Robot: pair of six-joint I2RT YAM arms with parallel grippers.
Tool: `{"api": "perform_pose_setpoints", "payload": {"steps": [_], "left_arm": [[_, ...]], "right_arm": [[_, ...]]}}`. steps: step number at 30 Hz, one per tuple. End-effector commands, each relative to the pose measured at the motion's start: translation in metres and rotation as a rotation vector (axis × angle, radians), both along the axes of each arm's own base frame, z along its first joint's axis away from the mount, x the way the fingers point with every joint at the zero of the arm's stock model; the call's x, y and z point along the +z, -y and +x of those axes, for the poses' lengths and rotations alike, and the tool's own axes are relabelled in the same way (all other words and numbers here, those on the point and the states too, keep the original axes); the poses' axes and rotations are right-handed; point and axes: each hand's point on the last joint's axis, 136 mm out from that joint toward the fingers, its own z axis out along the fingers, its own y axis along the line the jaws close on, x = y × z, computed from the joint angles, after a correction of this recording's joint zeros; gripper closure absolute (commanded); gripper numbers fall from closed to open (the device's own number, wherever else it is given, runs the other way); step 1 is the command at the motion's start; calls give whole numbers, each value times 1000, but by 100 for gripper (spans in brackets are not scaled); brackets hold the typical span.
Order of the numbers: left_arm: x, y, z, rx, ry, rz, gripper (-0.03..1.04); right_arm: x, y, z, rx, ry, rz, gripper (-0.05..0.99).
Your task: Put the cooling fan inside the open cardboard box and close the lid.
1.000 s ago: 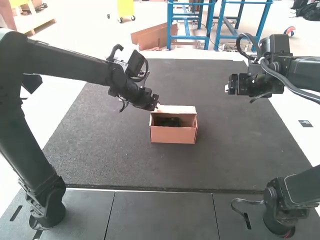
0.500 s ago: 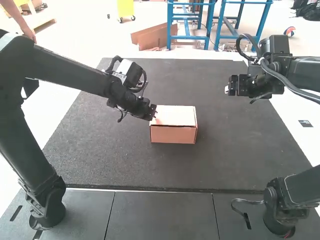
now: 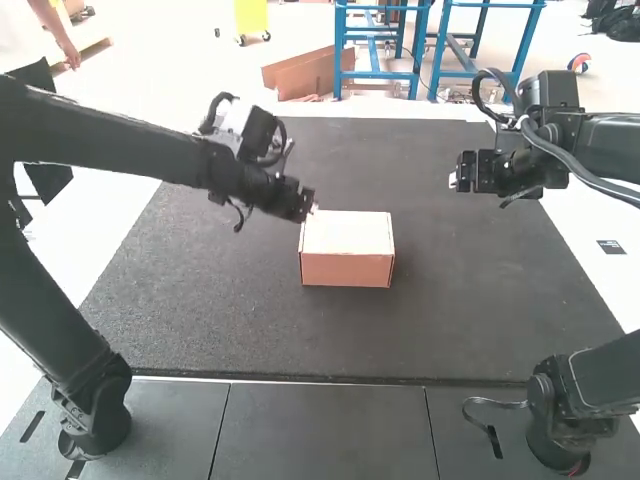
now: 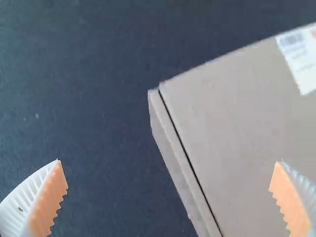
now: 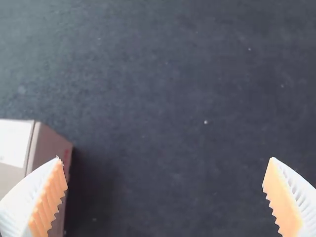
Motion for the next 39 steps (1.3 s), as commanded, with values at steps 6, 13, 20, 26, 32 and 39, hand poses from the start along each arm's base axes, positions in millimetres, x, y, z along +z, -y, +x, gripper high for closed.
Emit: {"api": "perform_pose_setpoints", "payload": {"steps": [6, 13, 20, 26, 32, 39], "left_arm": [[146, -3, 8, 1, 293, -148, 4], [184, -16, -6, 5, 426, -160, 4], [220, -51, -22, 122, 644, -226, 6], [215, -71, -51, 144, 748, -254, 6], [191, -93, -72, 172, 770, -242, 6], [167, -117, -90, 224, 799, -234, 5]], "right_arm": [[41, -13, 11, 23, 86, 88, 2], [87, -16, 19, 36, 247, 117, 2], [125, -15, 10, 46, 426, 125, 2], [121, -5, -3, 6, 449, 106, 2], [116, -3, -24, 8, 479, 112, 2], [107, 6, -44, -28, 540, 106, 2]]}}
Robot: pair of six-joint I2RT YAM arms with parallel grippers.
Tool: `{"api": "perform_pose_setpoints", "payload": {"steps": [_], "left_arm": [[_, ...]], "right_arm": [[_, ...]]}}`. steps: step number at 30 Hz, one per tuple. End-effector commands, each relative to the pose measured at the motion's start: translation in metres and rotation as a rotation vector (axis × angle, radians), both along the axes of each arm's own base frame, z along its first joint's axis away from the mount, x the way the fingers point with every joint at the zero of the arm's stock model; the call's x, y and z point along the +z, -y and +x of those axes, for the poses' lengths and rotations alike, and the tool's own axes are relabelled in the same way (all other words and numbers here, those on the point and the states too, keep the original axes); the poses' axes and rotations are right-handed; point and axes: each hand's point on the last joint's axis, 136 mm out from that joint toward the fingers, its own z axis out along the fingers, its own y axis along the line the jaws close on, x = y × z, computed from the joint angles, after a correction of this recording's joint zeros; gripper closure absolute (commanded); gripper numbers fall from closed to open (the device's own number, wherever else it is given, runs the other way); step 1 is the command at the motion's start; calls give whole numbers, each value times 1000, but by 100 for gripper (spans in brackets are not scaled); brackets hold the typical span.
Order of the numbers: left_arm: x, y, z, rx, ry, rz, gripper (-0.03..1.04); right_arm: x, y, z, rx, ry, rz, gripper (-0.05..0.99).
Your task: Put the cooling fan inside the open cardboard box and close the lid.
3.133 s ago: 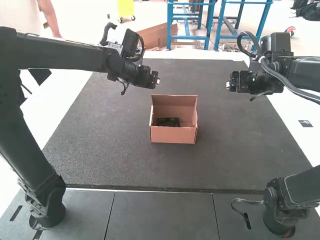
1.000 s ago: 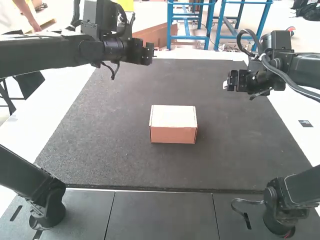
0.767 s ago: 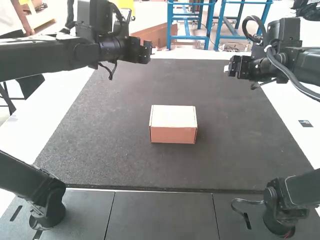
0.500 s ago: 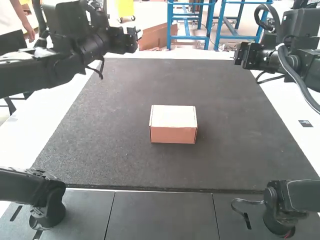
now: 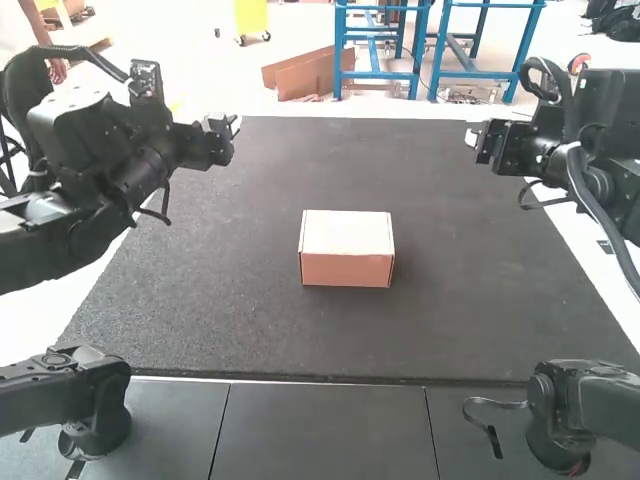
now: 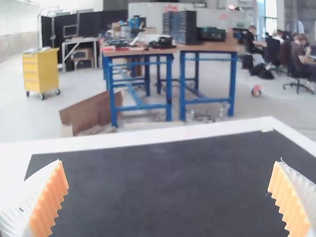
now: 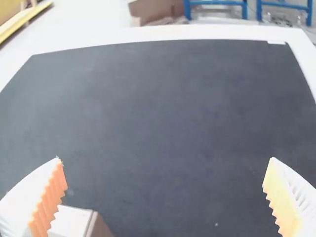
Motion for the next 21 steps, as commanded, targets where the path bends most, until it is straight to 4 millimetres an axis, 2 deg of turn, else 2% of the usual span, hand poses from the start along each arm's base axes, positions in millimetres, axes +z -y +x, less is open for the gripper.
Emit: {"api": "perform_pose_setpoints", "payload": {"steps": [1, 6, 17, 21], "left_arm": [[-2, -15, -9, 44, 39, -7, 5], [-22, -25, -24, 60, 54, -12, 5], [-48, -43, -61, 76, 145, -45, 5], [-55, -46, -73, 72, 172, -53, 5]], "right_arm": [[7, 8, -9, -44, 62, 5, 2], [11, 15, -26, -71, 165, 15, 2], [21, 26, -69, -94, 378, -12, 2], [13, 29, -81, -100, 417, -59, 2]]}}
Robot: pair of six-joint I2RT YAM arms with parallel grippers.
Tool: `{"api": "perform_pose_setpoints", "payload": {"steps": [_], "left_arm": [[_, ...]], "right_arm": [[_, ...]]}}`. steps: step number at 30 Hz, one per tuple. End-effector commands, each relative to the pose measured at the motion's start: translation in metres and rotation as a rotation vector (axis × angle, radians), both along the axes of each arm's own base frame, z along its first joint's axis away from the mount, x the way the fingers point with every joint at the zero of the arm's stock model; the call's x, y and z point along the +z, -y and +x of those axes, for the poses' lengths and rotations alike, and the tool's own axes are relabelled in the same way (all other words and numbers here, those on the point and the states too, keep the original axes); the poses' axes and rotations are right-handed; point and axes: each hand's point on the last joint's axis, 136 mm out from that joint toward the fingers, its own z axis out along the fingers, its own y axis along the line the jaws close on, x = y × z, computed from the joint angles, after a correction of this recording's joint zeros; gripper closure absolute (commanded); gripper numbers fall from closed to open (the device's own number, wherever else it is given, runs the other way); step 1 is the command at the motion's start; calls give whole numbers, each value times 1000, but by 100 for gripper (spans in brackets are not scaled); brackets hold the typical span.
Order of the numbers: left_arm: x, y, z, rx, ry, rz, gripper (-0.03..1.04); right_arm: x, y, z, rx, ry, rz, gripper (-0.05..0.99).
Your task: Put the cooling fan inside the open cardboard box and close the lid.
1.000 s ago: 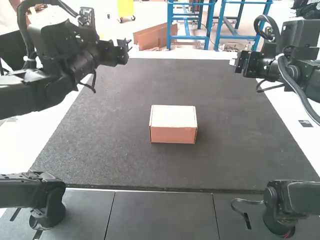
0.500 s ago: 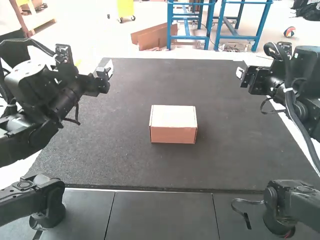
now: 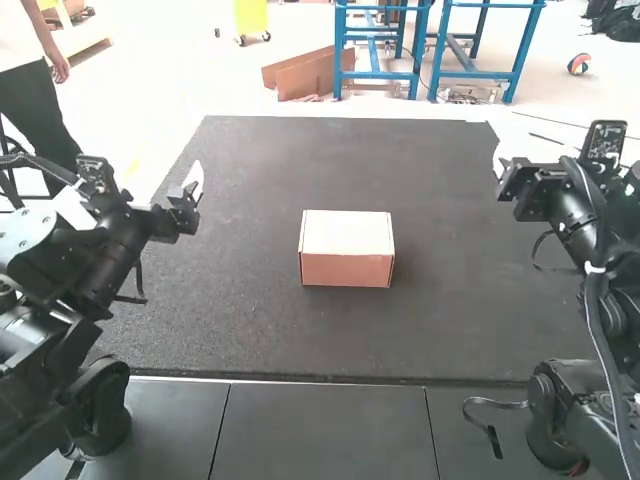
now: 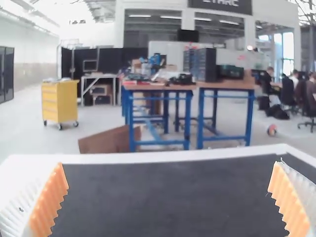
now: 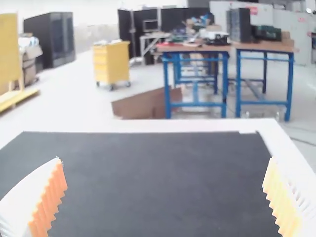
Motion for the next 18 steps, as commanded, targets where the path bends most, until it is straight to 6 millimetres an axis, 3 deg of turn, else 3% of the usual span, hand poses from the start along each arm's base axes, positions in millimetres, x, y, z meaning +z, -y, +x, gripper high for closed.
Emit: {"api": "perform_pose_setpoints", "payload": {"steps": [1, 5, 11, 18], "left_arm": [[3, -5, -9, 12, 44, -2, 5], [-2, -6, -7, 21, 37, 0, 5], [-26, -4, -1, 19, -6, 15, 5], [-52, -5, 4, 30, -110, 27, 5]], "right_arm": [[4, 7, -9, -39, 62, -47, 2], [3, 7, -15, -42, 111, -78, 2], [-29, 3, -14, -25, 95, -111, 2], [-53, -6, -14, 24, 77, -161, 2]]}}
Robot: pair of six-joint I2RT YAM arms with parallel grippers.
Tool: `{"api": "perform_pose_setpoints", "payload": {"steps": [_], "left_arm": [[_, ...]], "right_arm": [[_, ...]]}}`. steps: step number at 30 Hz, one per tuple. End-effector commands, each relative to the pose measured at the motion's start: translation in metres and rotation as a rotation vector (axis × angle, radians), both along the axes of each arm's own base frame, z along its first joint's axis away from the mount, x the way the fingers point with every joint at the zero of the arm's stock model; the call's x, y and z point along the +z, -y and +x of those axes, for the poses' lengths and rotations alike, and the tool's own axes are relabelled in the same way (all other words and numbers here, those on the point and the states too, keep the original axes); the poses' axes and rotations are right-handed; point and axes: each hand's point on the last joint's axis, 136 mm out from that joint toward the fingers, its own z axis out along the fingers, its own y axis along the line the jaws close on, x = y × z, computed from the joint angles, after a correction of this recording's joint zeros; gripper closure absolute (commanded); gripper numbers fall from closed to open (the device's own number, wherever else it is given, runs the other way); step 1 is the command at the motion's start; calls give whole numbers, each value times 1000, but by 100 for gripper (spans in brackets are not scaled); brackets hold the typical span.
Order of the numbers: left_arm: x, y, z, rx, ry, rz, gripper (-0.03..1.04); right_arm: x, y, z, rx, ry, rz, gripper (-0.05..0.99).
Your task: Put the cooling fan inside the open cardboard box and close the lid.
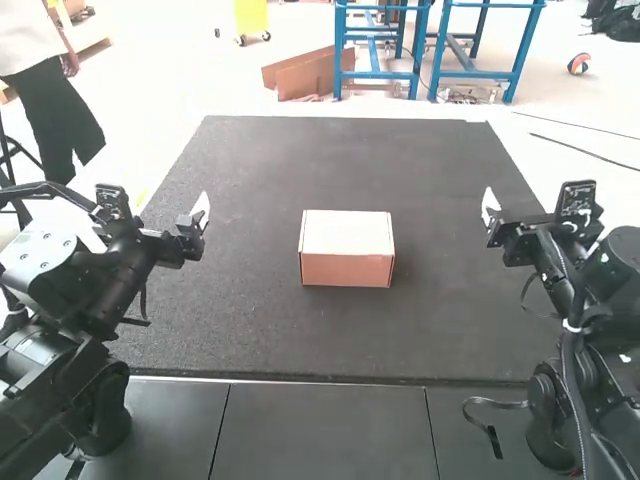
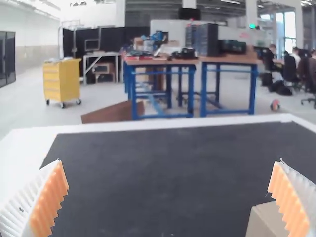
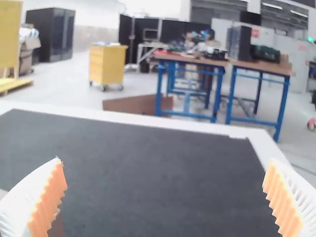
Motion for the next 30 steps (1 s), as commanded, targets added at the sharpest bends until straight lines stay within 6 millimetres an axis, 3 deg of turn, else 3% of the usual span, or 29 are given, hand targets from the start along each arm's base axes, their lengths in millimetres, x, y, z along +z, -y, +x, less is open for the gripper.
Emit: {"api": "perform_pose_setpoints", "payload": {"steps": [1, 10, 15, 30], "left_arm": [[-6, -6, 1, 25, -20, -11, 5], [-28, -36, 7, 150, -108, -39, 5], [-34, -42, 8, 170, -131, -54, 5], [-38, -78, 7, 310, -147, -42, 5]], "right_arm": [[-1, -1, -1, 9, 15, -30, 2], [-35, 11, 7, -58, -88, 27, 2], [-49, 13, 7, -65, -148, 61, 2], [-62, 24, 8, -109, -200, 68, 2]]}}
